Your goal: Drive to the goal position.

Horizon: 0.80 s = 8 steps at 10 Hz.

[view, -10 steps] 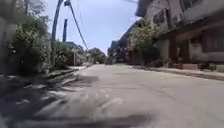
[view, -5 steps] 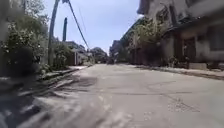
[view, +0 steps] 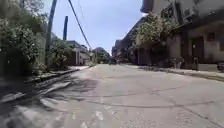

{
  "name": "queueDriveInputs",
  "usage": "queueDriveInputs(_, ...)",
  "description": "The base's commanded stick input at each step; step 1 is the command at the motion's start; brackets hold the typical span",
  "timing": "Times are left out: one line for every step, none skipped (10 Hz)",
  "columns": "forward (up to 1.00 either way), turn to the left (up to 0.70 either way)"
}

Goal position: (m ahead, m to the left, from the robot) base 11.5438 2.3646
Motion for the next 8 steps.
queueDriveInputs(1.0, 0.01)
queueDriveInputs(1.0, 0.01)
queueDriveInputs(1.0, 0.01)
queueDriveInputs(1.0, 0.01)
queueDriveInputs(1.0, 0.01)
queueDriveInputs(1.0, 0.01)
queueDriveInputs(1.0, 0.01)
queueDriveInputs(1.0, 0.01)
